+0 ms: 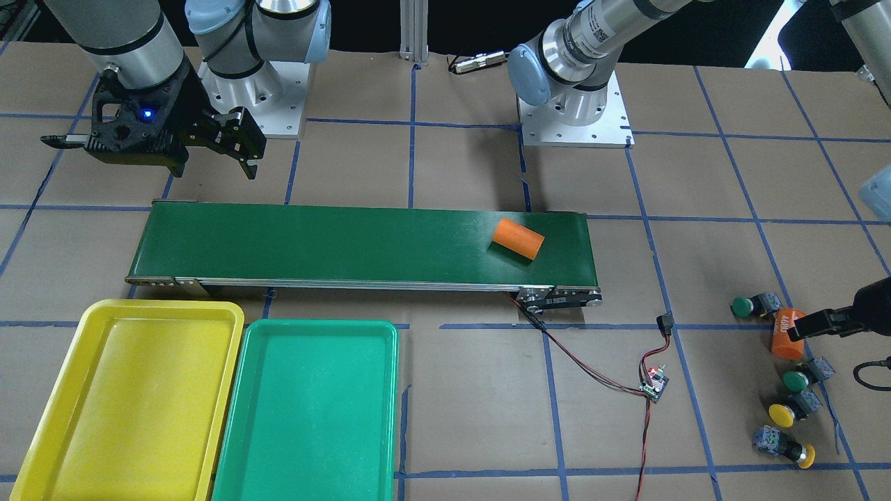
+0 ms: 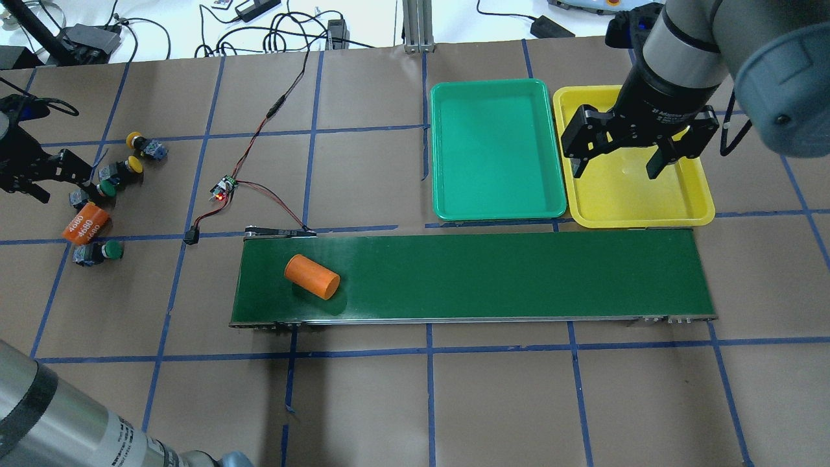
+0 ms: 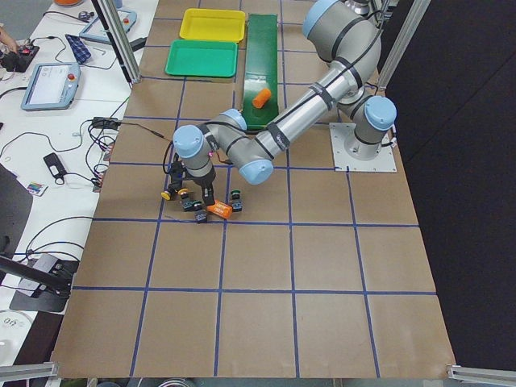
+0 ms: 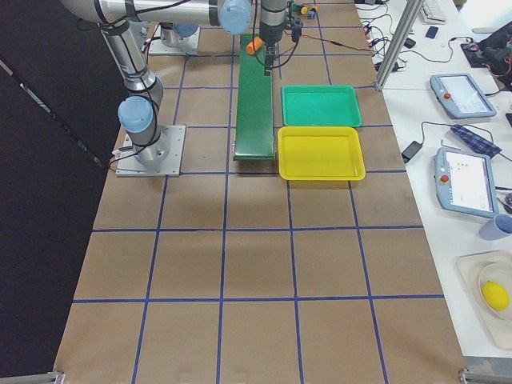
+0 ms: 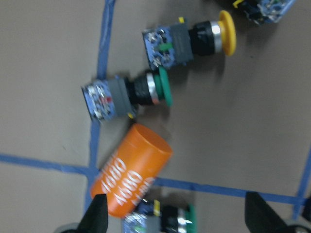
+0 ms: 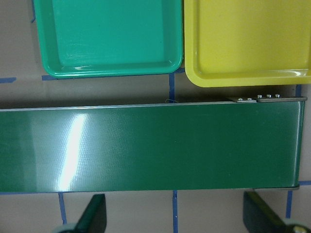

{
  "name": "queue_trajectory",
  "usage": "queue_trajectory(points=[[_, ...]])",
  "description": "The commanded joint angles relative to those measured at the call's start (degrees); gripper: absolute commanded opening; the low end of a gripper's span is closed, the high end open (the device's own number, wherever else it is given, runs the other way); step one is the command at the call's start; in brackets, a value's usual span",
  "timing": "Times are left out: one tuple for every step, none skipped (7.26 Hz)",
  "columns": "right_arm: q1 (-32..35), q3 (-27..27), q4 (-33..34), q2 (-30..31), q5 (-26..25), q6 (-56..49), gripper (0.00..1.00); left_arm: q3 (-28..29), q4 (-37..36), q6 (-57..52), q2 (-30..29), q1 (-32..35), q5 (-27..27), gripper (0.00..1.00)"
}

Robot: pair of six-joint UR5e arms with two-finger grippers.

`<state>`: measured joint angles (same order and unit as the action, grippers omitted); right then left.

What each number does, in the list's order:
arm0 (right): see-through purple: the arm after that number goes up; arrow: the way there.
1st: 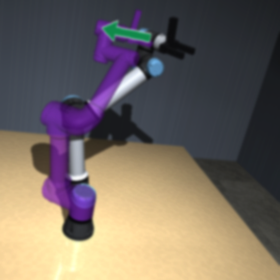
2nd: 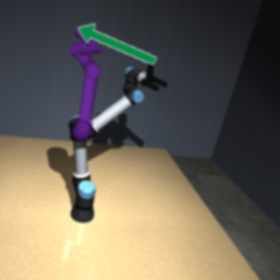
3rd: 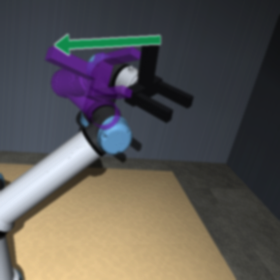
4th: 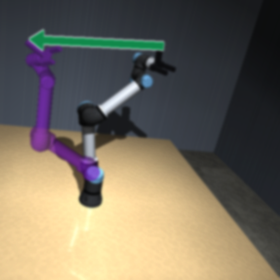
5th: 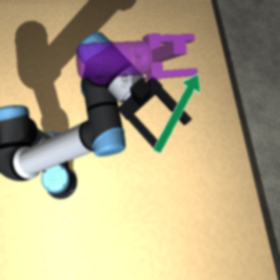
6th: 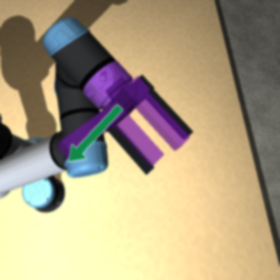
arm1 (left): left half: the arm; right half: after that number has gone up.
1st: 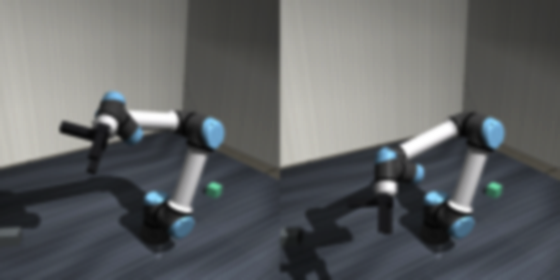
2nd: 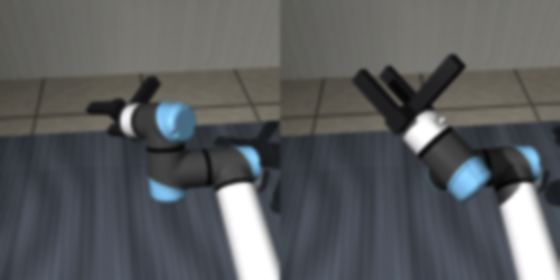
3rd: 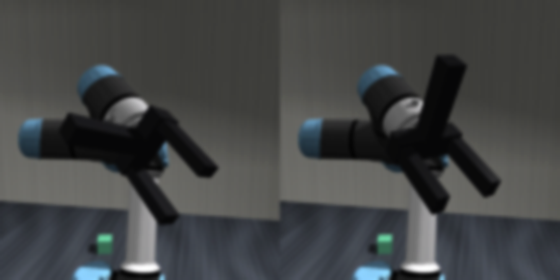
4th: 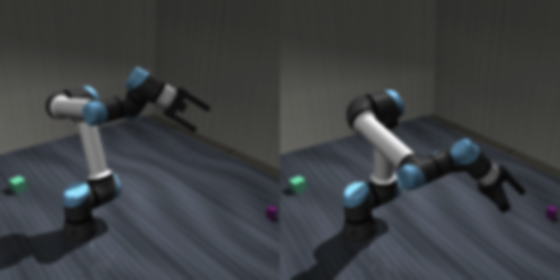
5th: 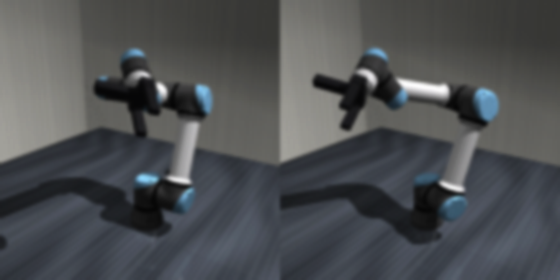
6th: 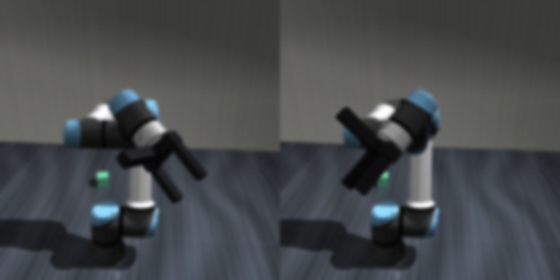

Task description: Sort buttons by color to trays

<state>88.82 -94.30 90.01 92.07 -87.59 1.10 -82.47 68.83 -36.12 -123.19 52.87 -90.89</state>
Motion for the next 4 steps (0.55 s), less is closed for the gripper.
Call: queue_trajectory(points=[[0.0, -0.1, 0.0, 0.0, 0.1, 0.0, 1.00, 0.1, -5.4, -14.5, -4.7, -0.8, -0.2, 1.00], [0.0, -0.1, 0.0, 0.0, 0.1, 0.0, 1.00, -0.3, -3.9, -14.8, -4.6, -0.8, -0.3, 1.00], [-0.1, -0.2, 0.0, 0.0, 0.1, 0.0, 1.00, -1.1, -1.0, -14.8, -4.2, -0.8, -0.3, 1.00], [0.0, -0.2, 0.1, -0.1, 0.1, 0.0, 1.00, -2.2, -0.7, -14.9, -3.8, -1.1, -0.3, 1.00]])
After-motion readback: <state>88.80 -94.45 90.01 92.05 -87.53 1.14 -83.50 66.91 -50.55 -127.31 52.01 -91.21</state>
